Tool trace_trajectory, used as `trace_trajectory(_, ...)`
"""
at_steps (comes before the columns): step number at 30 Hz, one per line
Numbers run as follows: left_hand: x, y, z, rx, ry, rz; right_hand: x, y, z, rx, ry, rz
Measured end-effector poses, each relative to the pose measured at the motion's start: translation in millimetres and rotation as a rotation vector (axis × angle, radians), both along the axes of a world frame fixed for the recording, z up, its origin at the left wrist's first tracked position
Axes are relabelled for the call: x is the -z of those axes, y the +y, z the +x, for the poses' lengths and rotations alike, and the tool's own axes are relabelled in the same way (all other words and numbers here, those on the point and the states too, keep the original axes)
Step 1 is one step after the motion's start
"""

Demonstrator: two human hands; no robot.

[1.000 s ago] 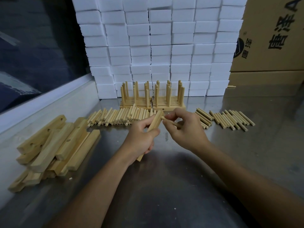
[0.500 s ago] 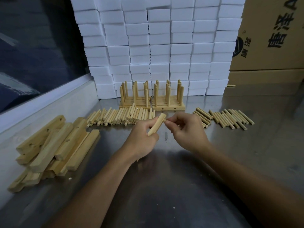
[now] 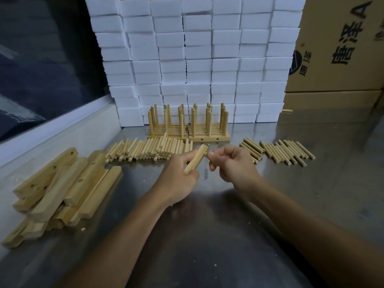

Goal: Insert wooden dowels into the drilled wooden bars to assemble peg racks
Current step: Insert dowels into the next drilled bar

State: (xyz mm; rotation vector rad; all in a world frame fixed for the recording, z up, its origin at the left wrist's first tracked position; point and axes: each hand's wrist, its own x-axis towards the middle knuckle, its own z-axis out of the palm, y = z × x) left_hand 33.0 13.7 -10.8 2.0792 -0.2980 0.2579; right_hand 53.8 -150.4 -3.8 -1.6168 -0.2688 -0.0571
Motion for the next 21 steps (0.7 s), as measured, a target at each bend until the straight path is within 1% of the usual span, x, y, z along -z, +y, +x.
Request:
trace_trajectory(1,1.0,0.1,-0.1,0.006,0.012,-0.021,1.2,0.2,-2.0,0.061,-0.158,-0.13)
trace_trajectory(3,0.6,-0.7,-1.2,0.021,0.025,-0.051,5.7,-0.2,-5.9,0.208,-0.522,-0.507)
trace_trajectory(4,-0.7,-2.1,-1.9,0.021,0.023,-0.06,7.5,0.2,-8.0,0.282,-0.677,-0.691)
trace_trajectory(5,-1.9,-3.4,-2.7,0.015,0.017,-0.07,7.8,2.0,-9.8,0.354,-0.776,-0.835)
trace_trajectory(6,-3.5,-4.4,-3.5,0.004,0.007,-0.08,6.8,4.4,-11.6,0.408,-0.807,-0.925)
trace_trajectory(7,-5.1,-4.8,-4.1,-0.006,0.001,-0.088,5.4,7.0,-12.2,0.439,-0.787,-0.974)
trace_trajectory(9,-5.4,-5.1,-4.2,0.009,0.009,-0.091,4.0,11.4,-11.2,0.446,-0.685,-1.014)
trace_trajectory(11,-4.1,-4.9,-3.6,0.025,0.036,-0.088,2.8,12.4,-9.4,0.417,-0.597,-0.983)
trace_trajectory(14,-2.5,-4.8,-3.4,0.03,0.044,-0.057,-1.4,11.2,-6.6,0.37,-0.448,-0.816)
trace_trajectory(16,-3.8,-5.1,-4.4,0.035,0.033,-0.023,-3.7,12.3,-5.7,0.302,-0.318,-0.69)
trace_trajectory(18,-4.4,-5.1,-5.1,0.036,0.003,0.016,-8.4,13.7,-5.2,0.231,-0.155,-0.525)
trace_trajectory(21,-4.9,-5.2,-5.5,0.037,-0.044,0.075,-16.7,6.7,-3.5,0.09,0.196,-0.241)
